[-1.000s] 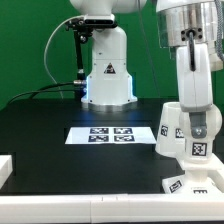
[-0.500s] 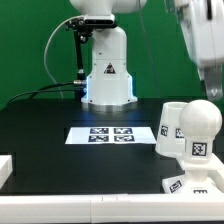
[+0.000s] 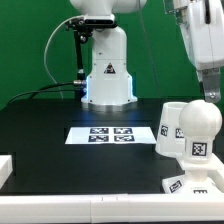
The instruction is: Assemble lamp
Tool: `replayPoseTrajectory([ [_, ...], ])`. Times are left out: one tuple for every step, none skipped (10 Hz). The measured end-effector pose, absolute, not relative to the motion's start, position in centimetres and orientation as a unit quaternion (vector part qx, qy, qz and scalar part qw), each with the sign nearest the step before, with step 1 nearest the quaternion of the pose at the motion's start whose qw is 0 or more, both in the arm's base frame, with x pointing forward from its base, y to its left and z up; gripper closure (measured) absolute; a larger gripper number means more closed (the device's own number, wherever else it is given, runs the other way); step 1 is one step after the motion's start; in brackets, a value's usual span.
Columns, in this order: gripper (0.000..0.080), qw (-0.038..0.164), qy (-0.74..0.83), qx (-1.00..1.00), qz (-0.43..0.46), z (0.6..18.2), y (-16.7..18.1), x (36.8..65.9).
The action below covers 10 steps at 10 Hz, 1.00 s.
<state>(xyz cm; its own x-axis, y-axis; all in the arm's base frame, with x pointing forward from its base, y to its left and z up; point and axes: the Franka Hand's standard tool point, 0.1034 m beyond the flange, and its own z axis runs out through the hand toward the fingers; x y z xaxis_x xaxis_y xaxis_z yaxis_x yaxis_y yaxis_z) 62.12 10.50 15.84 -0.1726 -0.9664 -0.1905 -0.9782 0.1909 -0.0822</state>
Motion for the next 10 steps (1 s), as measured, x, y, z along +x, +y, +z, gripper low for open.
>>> replayPoseTrajectory([
  [0.0101,0.101,0.744,-0.659,0.031,16.2,10.9,61.4],
  [0.0101,0.104,0.713,-0.693,0.031,16.6,11.2,60.6],
  [0.0101,0.102,0.682,-0.724,0.033,17.2,11.5,59.7],
  [0.0101,0.092,0.654,-0.750,0.034,17.8,12.1,59.1],
  [0.0101,0.088,0.645,-0.759,0.031,17.9,12.8,58.8],
  [0.0101,0.088,0.647,-0.757,0.032,17.7,12.7,58.8],
  [0.0101,0.087,0.647,-0.757,0.032,17.7,12.6,58.8],
  [0.0101,0.087,0.647,-0.757,0.032,17.6,12.6,58.8],
  [0.0101,0.087,0.647,-0.757,0.032,17.6,12.6,58.8],
  [0.0101,0.086,0.647,-0.757,0.033,17.5,12.6,58.7],
])
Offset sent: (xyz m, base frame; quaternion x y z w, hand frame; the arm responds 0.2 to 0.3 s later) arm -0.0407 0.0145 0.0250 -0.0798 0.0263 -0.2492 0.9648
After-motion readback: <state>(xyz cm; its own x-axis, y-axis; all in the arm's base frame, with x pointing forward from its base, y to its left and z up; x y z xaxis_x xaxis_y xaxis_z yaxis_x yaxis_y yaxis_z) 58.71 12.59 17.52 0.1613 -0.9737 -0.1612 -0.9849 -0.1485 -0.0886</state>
